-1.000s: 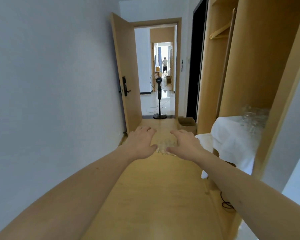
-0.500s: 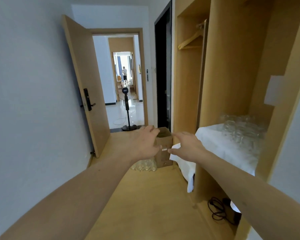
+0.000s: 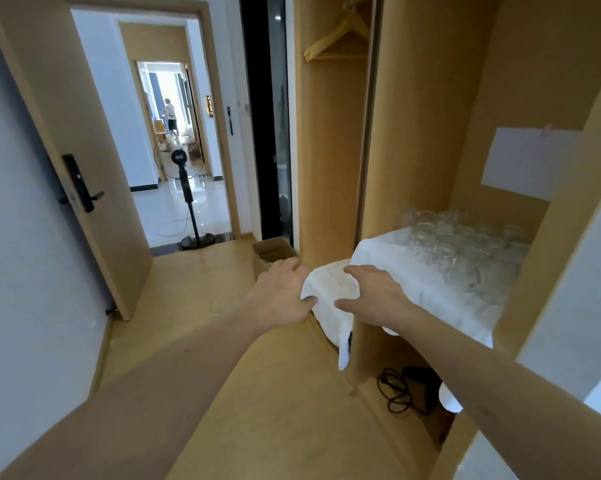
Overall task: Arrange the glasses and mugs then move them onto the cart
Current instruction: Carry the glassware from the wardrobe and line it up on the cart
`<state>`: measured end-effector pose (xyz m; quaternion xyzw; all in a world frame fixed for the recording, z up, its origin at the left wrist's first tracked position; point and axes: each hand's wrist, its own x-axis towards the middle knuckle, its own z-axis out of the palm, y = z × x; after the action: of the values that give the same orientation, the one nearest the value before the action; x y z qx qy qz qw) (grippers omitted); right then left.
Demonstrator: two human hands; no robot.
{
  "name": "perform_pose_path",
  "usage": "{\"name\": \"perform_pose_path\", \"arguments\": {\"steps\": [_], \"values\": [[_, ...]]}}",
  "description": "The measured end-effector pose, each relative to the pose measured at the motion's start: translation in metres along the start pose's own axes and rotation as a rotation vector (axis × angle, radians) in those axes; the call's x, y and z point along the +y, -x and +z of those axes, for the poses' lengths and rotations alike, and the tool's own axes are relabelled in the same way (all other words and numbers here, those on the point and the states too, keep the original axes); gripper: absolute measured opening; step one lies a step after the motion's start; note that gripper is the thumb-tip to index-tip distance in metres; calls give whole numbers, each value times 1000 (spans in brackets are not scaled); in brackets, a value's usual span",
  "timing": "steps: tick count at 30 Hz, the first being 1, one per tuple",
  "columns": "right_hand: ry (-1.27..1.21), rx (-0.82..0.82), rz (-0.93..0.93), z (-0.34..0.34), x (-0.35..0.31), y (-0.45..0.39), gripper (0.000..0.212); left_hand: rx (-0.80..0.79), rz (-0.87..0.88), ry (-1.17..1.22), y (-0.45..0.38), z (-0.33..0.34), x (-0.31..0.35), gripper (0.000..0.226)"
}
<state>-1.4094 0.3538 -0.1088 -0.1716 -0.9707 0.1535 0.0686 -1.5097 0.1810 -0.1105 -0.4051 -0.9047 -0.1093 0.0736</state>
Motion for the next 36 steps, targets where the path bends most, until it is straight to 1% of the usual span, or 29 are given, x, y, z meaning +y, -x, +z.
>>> {"name": "perform_pose_path", "arguments": {"steps": [6, 9, 12, 16, 19, 23, 26, 30, 36], "values": [[-23, 24, 49, 9, 35, -58, 76, -28, 36, -20, -73, 15, -2, 59], [-33, 47, 82, 0, 55, -89, 77, -48, 87, -60, -117, 14, 3, 60], [-27, 71, 105, -15, 78, -118, 78, -32, 131, -66, -163, 12, 14, 62], [-25, 110, 140, -32, 107, -154, 71, -20, 196, -57, -217, 17, 28, 65], [-22, 118, 162, -34, 128, -174, 76, -27, 242, -58, -251, 30, 36, 65], [-33, 113, 220, -35, 154, -194, 78, -62, 302, -66, -289, 50, 45, 63], [-54, 132, 270, -40, 172, -207, 78, -67, 362, -79, -319, 57, 52, 58], [-75, 178, 348, -40, 192, -223, 79, -66, 453, -29, -360, 68, 63, 57], [-82, 199, 491, -35, 208, -240, 66, -119, 628, 38, -420, 95, 77, 63]]}}
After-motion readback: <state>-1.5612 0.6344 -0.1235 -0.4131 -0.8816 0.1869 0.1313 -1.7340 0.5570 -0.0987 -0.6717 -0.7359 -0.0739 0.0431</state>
